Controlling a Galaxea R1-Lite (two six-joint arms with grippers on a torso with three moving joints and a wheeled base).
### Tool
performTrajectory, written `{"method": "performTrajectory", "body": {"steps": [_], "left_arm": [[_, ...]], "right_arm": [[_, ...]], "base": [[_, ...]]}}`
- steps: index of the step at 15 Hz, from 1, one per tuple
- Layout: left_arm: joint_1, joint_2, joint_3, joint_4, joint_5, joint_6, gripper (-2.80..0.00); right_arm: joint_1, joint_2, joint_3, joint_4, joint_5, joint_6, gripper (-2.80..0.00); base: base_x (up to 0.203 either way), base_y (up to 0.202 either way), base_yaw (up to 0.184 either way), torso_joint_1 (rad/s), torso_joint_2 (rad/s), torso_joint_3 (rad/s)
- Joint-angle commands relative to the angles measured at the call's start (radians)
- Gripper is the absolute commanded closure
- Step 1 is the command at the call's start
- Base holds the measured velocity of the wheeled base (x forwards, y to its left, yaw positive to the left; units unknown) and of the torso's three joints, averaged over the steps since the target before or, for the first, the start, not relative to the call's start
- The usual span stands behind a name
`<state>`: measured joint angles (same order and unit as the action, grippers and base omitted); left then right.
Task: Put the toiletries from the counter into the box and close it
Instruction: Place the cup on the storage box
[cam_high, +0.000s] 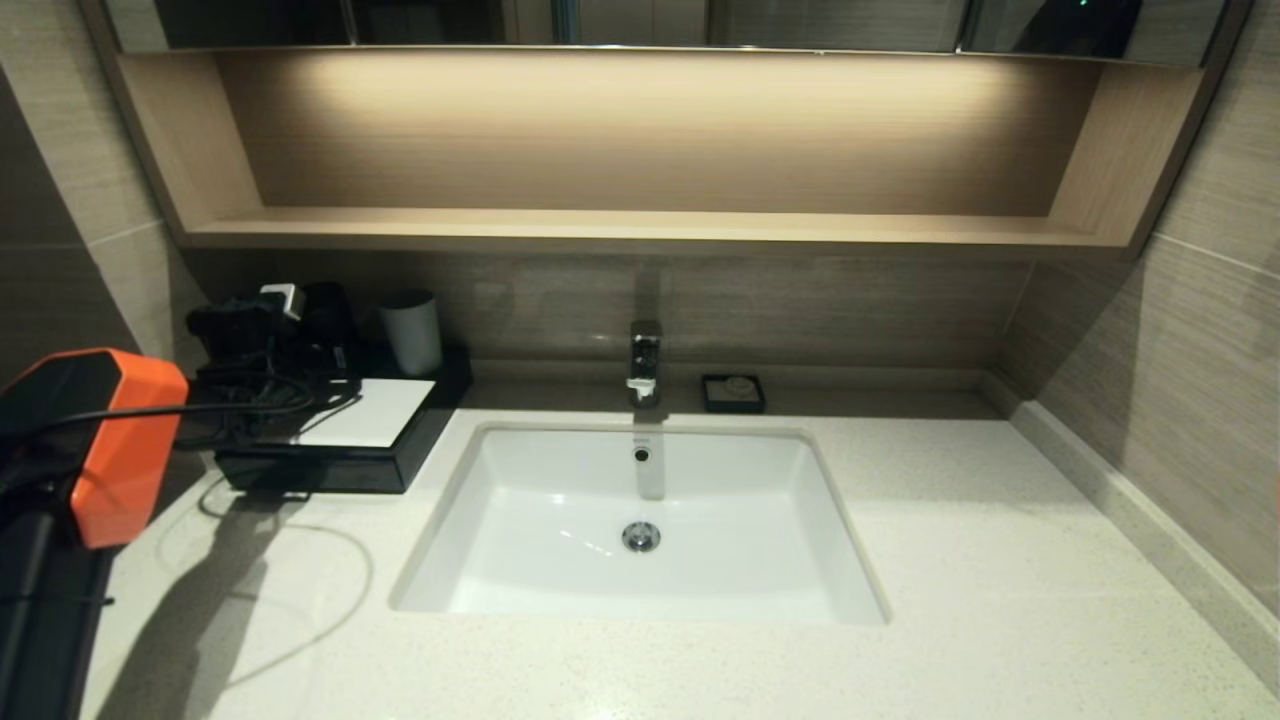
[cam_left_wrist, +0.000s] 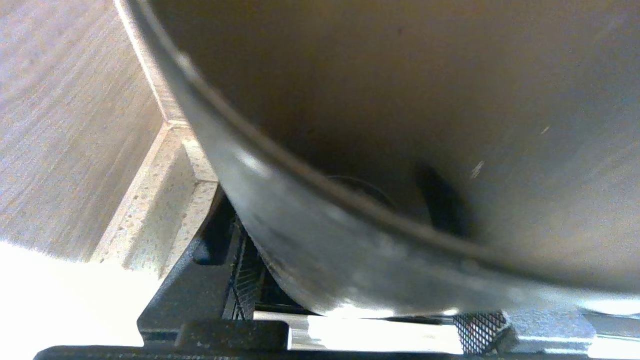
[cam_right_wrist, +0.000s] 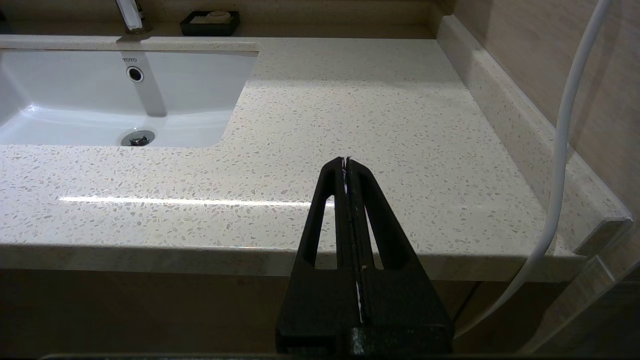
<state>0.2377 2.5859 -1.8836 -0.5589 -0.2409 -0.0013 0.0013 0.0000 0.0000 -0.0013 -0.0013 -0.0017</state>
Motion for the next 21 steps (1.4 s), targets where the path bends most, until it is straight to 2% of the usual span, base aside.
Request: {"method": "performTrajectory", "body": {"steps": [1, 12, 13, 21], "left_arm": [[0.000, 0.019, -0.017, -0.003, 0.000, 0.000, 0.00], [0.000, 0.015, -0.037, 0.026, 0.001, -0.014, 0.00], [0.000, 0.013, -0.037, 0.026, 0.002, -0.014, -2.80], [0.000, -0.008, -0.037, 0.022, 0.002, -0.026, -2.80]], "right_arm": [[0.000, 0.000, 0.002, 0.000, 0.000, 0.000, 0.00], [0.000, 0.000, 0.002, 0.000, 0.000, 0.000, 0.00], [0.000, 0.000, 0.002, 0.000, 0.000, 0.000, 0.00], [0.000, 0.000, 0.002, 0.000, 0.000, 0.000, 0.00]], "base": [[0.000, 0.000, 0.000, 0.000, 0.00, 0.000], [0.000, 0.000, 0.000, 0.000, 0.00, 0.000], [0.000, 0.000, 0.000, 0.000, 0.00, 0.000], [0.000, 0.000, 0.000, 0.000, 0.00, 0.000]]}}
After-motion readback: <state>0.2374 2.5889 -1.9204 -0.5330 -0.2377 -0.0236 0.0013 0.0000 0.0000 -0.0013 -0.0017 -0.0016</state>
